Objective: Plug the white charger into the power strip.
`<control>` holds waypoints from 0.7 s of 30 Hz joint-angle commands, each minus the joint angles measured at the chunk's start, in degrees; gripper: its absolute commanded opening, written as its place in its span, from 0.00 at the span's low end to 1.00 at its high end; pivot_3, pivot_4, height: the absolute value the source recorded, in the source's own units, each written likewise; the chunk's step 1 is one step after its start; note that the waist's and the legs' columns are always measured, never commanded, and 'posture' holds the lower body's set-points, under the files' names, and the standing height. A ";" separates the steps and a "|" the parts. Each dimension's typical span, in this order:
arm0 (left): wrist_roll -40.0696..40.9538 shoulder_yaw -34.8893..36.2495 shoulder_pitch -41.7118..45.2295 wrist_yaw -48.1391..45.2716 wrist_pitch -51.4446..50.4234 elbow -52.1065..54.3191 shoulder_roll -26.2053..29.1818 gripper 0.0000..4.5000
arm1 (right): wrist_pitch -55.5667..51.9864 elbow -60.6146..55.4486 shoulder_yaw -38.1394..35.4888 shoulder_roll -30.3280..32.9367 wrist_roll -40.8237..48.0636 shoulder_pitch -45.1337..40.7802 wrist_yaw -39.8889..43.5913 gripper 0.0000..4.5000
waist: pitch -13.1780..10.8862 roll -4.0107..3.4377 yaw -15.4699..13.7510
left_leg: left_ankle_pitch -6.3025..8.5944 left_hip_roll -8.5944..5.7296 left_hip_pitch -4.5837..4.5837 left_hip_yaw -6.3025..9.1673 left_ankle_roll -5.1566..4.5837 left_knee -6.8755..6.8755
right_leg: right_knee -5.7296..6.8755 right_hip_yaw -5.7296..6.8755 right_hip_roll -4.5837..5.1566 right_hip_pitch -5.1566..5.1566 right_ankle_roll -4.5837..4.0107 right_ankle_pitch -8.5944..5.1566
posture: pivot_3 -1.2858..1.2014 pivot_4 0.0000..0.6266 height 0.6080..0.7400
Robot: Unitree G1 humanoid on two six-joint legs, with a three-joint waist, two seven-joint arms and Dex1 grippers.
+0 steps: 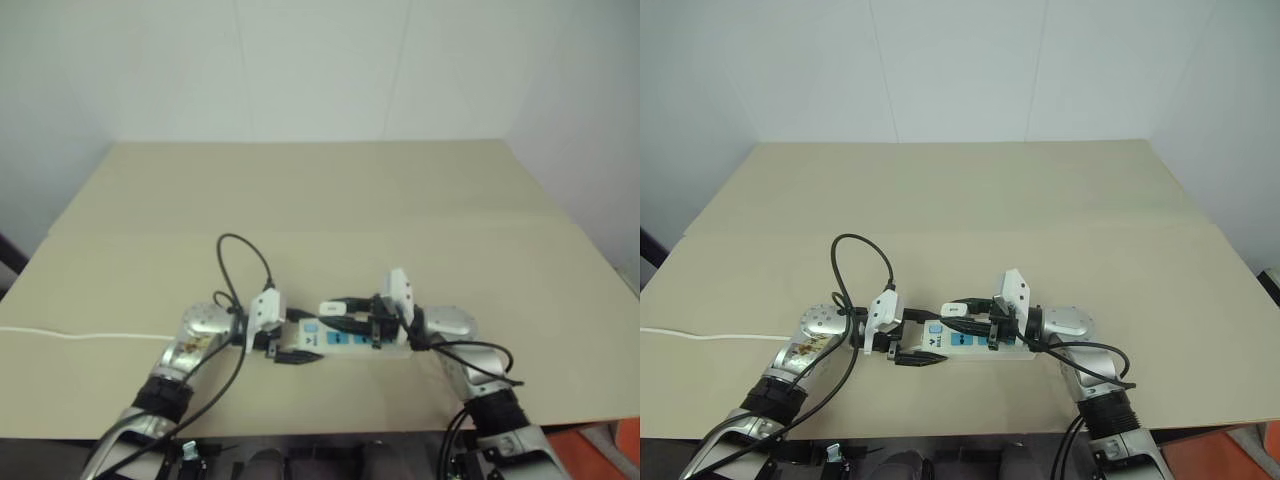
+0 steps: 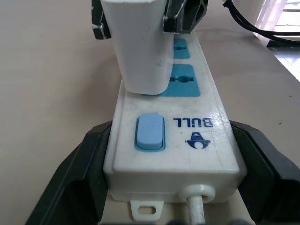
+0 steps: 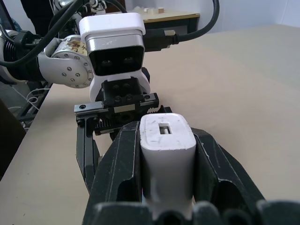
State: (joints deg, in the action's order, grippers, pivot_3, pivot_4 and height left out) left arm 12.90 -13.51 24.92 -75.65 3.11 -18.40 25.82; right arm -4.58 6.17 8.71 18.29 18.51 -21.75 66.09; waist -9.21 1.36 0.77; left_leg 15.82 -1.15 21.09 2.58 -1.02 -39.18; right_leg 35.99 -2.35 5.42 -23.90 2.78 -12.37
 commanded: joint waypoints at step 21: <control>-1.13 -0.49 -2.47 0.52 -2.45 1.20 4.66 0.73 | 7.92 19.84 6.23 7.61 -4.94 1.80 8.02 0.26 | 0.87 0.20 0.12 | 0.12 0.13 -1.50 0.12 -0.06 0.50 | -0.83 0.13 -0.08 1.71 0.04 -0.11 | 0.52 0.24 1.00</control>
State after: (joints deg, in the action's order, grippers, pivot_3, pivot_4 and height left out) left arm 12.95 -15.18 23.01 -73.99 1.12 -16.58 26.95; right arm 5.97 17.13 12.75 21.70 19.59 -23.07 72.32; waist -8.34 1.56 0.89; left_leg 15.94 -1.01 19.58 2.71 -1.08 -38.68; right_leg 35.18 -2.22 5.32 -22.18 2.82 -12.48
